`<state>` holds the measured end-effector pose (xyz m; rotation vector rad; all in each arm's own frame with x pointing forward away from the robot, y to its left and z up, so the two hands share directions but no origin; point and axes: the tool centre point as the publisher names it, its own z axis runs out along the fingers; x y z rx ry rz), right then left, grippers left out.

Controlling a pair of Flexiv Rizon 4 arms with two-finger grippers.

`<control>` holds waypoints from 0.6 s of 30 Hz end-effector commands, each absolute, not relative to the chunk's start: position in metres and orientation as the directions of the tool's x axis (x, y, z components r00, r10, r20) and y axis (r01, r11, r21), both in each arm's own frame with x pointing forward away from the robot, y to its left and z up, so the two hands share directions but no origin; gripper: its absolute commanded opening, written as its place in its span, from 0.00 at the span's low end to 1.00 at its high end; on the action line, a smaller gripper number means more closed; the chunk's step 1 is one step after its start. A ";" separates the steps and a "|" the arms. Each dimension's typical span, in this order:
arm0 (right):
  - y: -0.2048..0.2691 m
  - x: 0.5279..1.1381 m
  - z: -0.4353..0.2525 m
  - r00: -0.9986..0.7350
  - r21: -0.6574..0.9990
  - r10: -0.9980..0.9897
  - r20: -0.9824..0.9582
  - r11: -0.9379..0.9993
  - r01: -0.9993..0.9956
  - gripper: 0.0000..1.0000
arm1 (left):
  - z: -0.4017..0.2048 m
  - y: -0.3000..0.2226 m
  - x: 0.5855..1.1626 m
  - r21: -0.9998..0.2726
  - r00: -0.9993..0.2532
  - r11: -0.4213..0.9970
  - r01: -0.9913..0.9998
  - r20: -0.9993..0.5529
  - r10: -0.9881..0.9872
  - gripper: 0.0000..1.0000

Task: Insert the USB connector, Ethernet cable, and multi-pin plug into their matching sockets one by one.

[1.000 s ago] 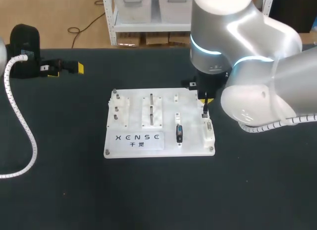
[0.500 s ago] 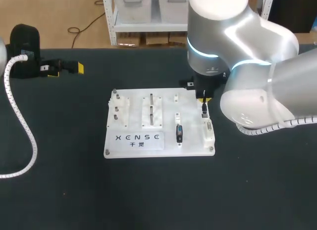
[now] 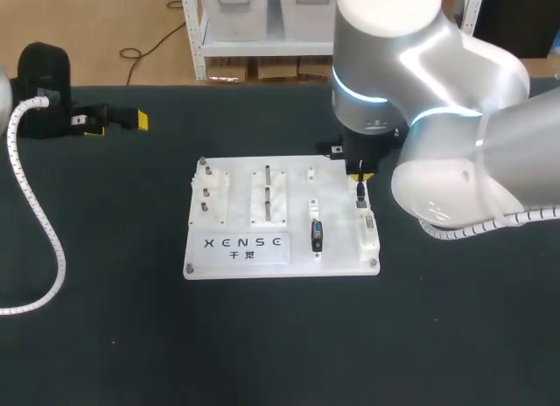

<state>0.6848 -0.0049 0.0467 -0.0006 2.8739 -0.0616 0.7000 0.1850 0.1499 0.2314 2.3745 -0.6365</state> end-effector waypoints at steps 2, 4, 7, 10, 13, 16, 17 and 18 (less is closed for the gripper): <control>-0.007 0.678 0.041 -0.967 -0.042 -0.007 -0.255 0.999 0.004 0.00 | 0.150 0.185 0.700 -0.383 -0.767 0.866 0.321 -0.642 0.000 1.00; -0.008 0.676 0.040 -0.968 -0.045 -0.007 -0.251 0.999 0.004 0.00 | 0.150 0.185 0.700 -0.383 -0.767 0.866 0.321 -0.642 0.000 1.00; -0.009 0.676 0.039 -0.969 -0.047 -0.005 -0.248 0.999 0.007 0.00 | 0.150 0.185 0.700 -0.383 -0.767 0.866 0.321 -0.642 0.000 1.00; -0.010 0.676 0.038 -0.969 -0.048 -0.001 -0.247 0.999 0.011 0.00 | 0.150 0.185 0.700 -0.383 -0.767 0.866 0.321 -0.642 0.000 1.00; -0.010 0.675 0.038 -0.970 -0.047 0.000 -0.245 0.999 0.011 0.00 | 0.150 0.185 0.700 -0.383 -0.767 0.866 0.321 -0.642 0.000 1.00; -0.011 0.674 0.037 -0.970 -0.045 -0.002 -0.242 0.999 0.010 0.00 | 0.150 0.185 0.700 -0.383 -0.767 0.866 0.321 -0.642 0.000 1.00; -0.011 0.674 0.037 -0.971 -0.045 -0.002 -0.240 0.999 0.009 0.00 | 0.150 0.185 0.700 -0.383 -0.767 0.866 0.321 -0.642 0.000 1.00; -0.011 0.673 0.036 -0.971 -0.045 -0.003 -0.239 0.999 0.008 0.00 | 0.150 0.185 0.700 -0.383 -0.767 0.866 0.321 -0.642 0.000 1.00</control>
